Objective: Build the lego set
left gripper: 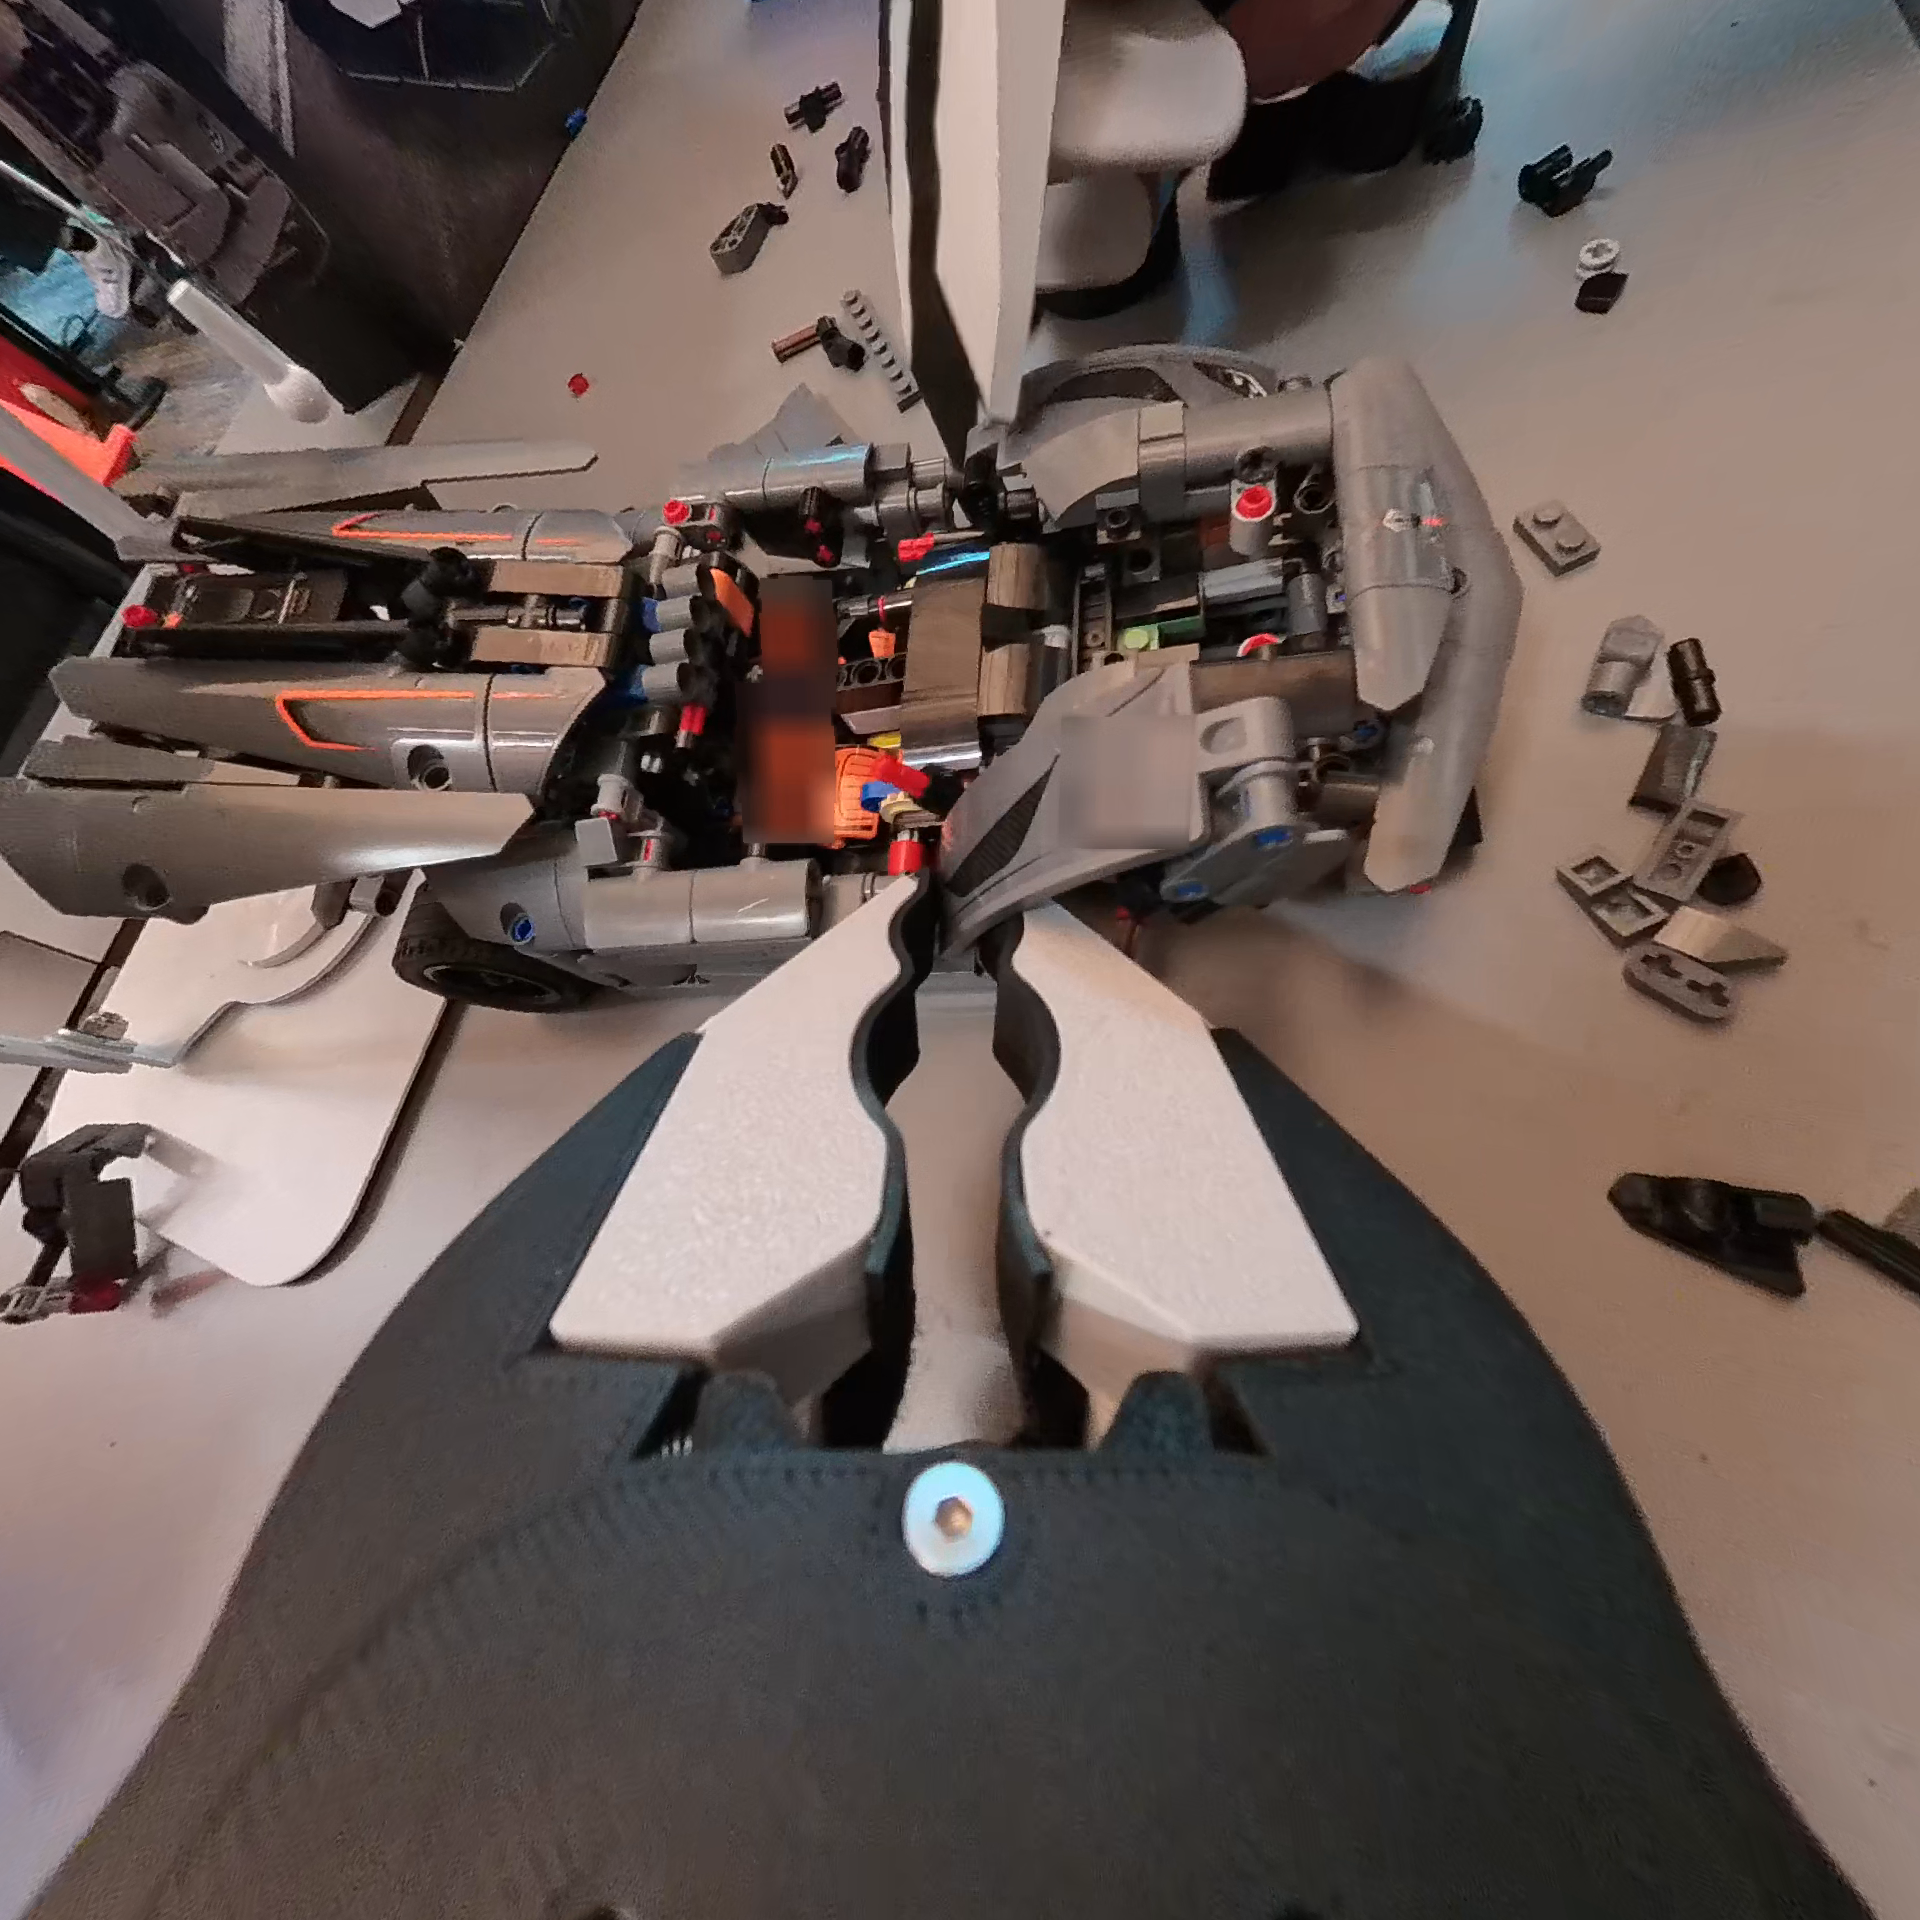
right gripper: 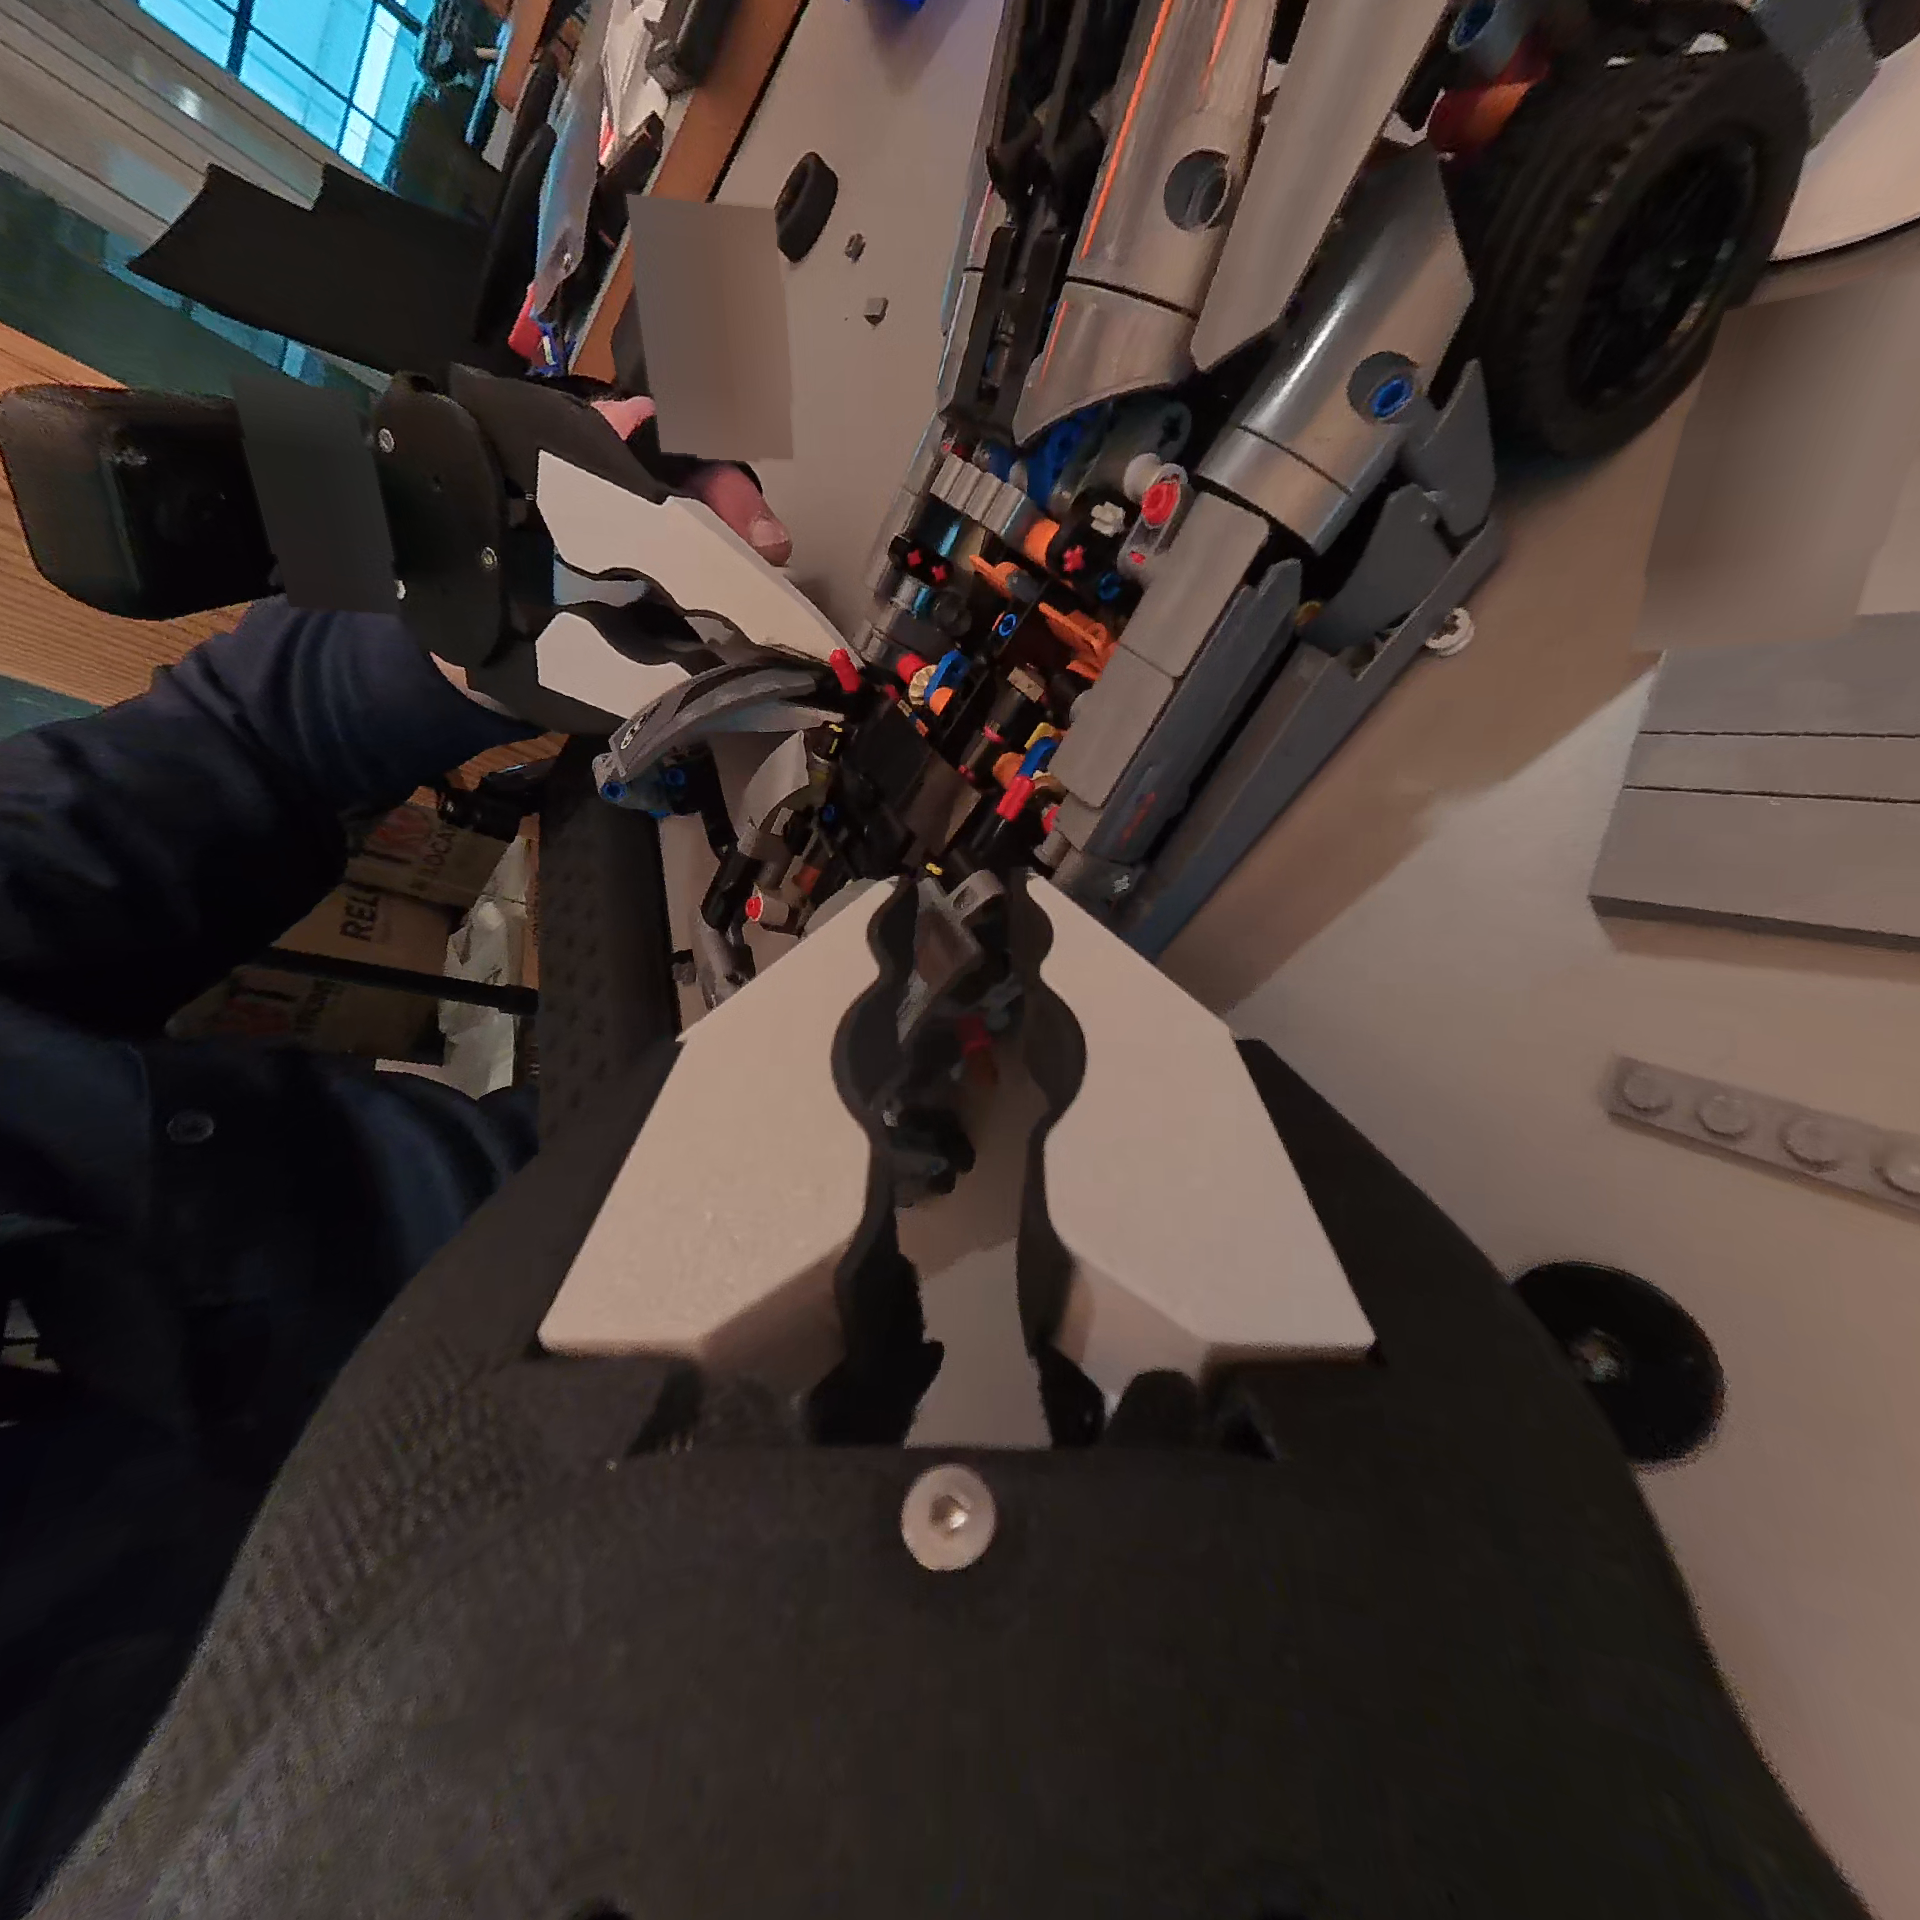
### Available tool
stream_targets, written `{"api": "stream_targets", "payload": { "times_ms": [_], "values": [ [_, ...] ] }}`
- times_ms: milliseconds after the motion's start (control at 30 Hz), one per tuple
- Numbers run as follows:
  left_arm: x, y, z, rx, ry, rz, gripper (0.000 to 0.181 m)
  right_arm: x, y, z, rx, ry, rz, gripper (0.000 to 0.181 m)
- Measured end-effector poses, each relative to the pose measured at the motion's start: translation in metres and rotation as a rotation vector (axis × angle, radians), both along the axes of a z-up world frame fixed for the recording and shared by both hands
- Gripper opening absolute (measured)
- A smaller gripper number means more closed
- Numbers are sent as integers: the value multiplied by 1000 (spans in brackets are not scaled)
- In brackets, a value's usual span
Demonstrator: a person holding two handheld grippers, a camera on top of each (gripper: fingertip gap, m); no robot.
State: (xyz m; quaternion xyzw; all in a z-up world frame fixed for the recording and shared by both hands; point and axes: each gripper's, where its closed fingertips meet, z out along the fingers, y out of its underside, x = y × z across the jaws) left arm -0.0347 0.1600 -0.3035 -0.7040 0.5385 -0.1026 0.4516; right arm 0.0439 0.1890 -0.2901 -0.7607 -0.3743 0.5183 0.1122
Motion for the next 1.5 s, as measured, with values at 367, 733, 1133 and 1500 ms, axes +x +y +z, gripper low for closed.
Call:
{"api": "stream_targets", "payload": {
  "times_ms": [367,733,1133,1500],
  "values": [
    [0,0,3,-51,-66,-4,4,-1,0,-1,-4,1,-3,13],
    [2,-3,2,-102,-123,-14,4,-1,0,-2,-19,10,-2,11],
    [3,-2,2,-121,-150,-6,4,-1,1,1,-29,26,0,13],
    [5,-2,3,-138,-166,-6,4,10,10,1,-23,15,-30,15]
  ]
}}
